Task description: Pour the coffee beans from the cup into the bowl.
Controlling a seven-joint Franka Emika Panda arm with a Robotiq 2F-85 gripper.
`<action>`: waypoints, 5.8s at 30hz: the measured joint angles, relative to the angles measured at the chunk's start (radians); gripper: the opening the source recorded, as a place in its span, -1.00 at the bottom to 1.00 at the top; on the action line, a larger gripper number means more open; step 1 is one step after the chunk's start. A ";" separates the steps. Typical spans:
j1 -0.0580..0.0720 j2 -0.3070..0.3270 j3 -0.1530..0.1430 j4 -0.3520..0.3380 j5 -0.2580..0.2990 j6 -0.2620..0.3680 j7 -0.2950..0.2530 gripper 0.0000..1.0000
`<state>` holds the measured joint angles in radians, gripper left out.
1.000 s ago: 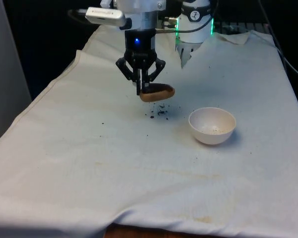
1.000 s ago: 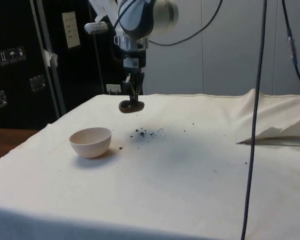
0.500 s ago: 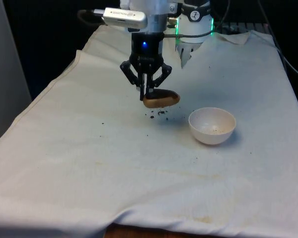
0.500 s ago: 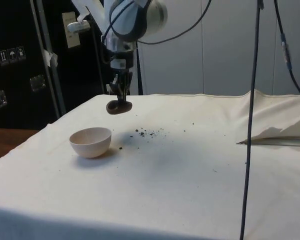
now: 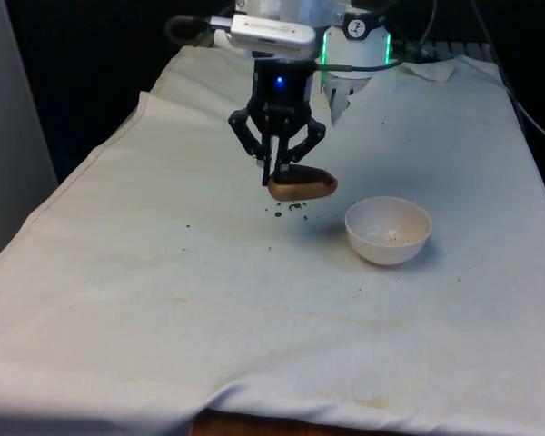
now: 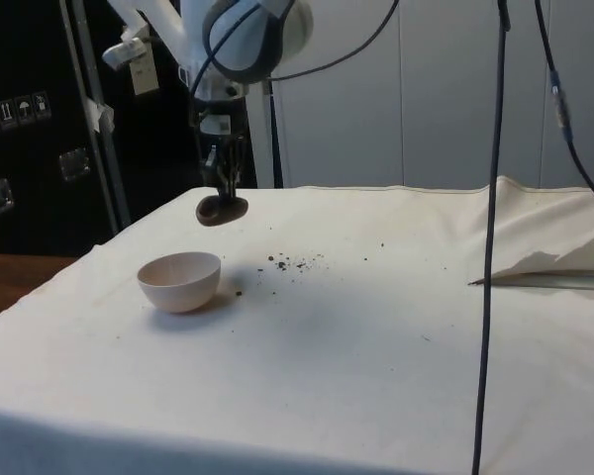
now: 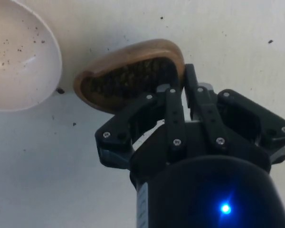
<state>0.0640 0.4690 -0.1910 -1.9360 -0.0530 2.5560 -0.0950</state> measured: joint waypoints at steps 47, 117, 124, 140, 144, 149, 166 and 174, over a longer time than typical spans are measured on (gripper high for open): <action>0.023 0.020 0.139 0.129 -0.524 -0.220 0.443 -1.00; 0.033 0.051 0.392 0.179 -1.081 -0.530 0.769 -1.00; 0.033 0.050 0.398 0.170 -1.119 -0.537 0.769 -1.00; 0.033 0.042 0.407 0.139 -1.244 -0.552 0.762 -1.00; 0.033 0.042 0.409 0.129 -1.284 -0.556 0.761 -1.00; 0.033 0.042 0.412 0.119 -1.322 -0.562 0.764 -1.00; 0.033 0.060 0.457 0.092 -1.447 -0.620 0.813 -1.00; 0.033 0.075 0.490 0.081 -1.503 -0.672 0.842 -1.00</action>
<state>0.0970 0.5440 0.2990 -1.8550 -1.5560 1.8840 0.7470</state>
